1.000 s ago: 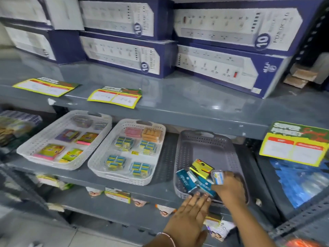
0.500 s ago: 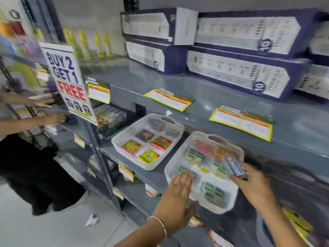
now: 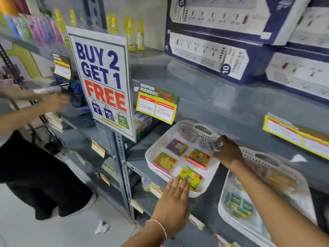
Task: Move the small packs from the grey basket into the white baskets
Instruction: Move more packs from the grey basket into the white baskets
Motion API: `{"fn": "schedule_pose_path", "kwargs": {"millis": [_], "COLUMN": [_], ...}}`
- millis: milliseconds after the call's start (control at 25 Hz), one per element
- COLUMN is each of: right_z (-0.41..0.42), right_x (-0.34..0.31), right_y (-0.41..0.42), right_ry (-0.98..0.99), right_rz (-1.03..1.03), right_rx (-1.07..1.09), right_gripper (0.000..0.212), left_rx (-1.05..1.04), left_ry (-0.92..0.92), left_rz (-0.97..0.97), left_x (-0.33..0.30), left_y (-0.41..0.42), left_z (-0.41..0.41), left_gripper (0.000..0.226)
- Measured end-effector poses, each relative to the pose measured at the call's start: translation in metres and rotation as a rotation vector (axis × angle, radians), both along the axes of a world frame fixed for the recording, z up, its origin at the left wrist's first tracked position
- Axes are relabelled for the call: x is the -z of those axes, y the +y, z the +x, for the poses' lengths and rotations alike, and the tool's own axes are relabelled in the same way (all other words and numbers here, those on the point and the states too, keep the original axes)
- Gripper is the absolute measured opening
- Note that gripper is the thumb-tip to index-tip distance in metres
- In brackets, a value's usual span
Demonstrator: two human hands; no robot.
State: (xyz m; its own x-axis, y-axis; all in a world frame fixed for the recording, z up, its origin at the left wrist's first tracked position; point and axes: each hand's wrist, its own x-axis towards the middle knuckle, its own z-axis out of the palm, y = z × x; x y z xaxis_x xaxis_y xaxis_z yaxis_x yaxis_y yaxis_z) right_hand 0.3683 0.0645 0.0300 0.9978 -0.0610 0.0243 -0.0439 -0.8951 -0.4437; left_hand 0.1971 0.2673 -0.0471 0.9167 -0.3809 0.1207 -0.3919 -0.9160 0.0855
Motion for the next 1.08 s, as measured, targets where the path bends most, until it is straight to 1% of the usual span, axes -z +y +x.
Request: {"fn": "schedule_pose_path", "kwargs": {"millis": [80,160,200,280,360,440,480,520,560,640,680,720,760,800,840,920,960,1000,1080], "right_z": [0.006,0.006,0.006,0.008,0.012,0.021,0.025,0.03,0.035,0.039,0.04,0.042,0.044,0.047,0.051,0.057,0.061,0.066,0.076], "right_x": [0.008,0.02,0.028,0.043,0.053,0.052,0.046,0.041,0.037,0.032,0.031,0.032,0.033,0.033,0.031,0.023,0.018,0.014,0.013], "right_y": [0.025,0.048,0.055,0.065,0.067,0.058,0.052,0.044,0.036,0.029,0.029,0.03,0.029,0.028,0.026,0.023,0.021,0.02,0.02], "right_ry": [0.041,0.064,0.051,0.052,0.139,0.286,0.324,0.313,0.255,0.163,0.165,0.175,0.179,0.19,0.211,0.214,0.176,0.133,0.124], "right_rz": [-0.193,-0.29,-0.314,-0.344,-0.328,-0.256,-0.218,-0.211,-0.25,-0.439,-0.515,-0.55,-0.535,-0.46,-0.337,-0.096,-0.064,-0.132,-0.307], "right_rx": [0.023,0.072,0.086,0.104,0.079,-0.02,-0.07,-0.136,-0.229,-0.437,-0.507,-0.544,-0.546,-0.515,-0.461,-0.349,-0.28,-0.202,-0.078], "right_gripper": [0.064,0.08,0.083,0.081,0.075,0.063,0.053,0.048,0.053,0.069,0.07,0.067,0.062,0.055,0.049,0.048,0.049,0.052,0.056], "left_rx": [0.028,0.035,0.037,0.064,0.094,0.1,0.094,0.086,0.082,0.077,0.076,0.074,0.075,0.078,0.082,0.084,0.08,0.074,0.062], "left_ry": [-0.024,-0.078,-0.119,-0.171,-0.209,-0.218,-0.217,-0.205,-0.184,-0.156,-0.153,-0.155,-0.154,-0.15,-0.145,-0.143,-0.148,-0.155,-0.164], "left_rz": [-0.052,-0.09,-0.09,-0.079,-0.078,-0.089,-0.096,-0.102,-0.106,-0.117,-0.123,-0.131,-0.137,-0.137,-0.137,-0.14,-0.141,-0.14,-0.142], "left_x": [0.006,0.011,0.013,0.019,0.024,0.025,0.026,0.026,0.025,0.022,0.021,0.021,0.021,0.02,0.02,0.02,0.019,0.019,0.021], "left_y": [0.002,0.006,0.007,0.009,0.011,0.012,0.013,0.013,0.013,0.013,0.013,0.014,0.014,0.014,0.014,0.014,0.014,0.014,0.013], "left_z": [0.002,0.006,0.007,0.008,0.007,0.008,0.009,0.009,0.009,0.008,0.007,0.007,0.007,0.006,0.007,0.007,0.007,0.007,0.007], "left_gripper": [0.062,0.062,0.061,0.059,0.059,0.06,0.06,0.06,0.061,0.062,0.062,0.062,0.062,0.061,0.061,0.062,0.062,0.062,0.062]}}
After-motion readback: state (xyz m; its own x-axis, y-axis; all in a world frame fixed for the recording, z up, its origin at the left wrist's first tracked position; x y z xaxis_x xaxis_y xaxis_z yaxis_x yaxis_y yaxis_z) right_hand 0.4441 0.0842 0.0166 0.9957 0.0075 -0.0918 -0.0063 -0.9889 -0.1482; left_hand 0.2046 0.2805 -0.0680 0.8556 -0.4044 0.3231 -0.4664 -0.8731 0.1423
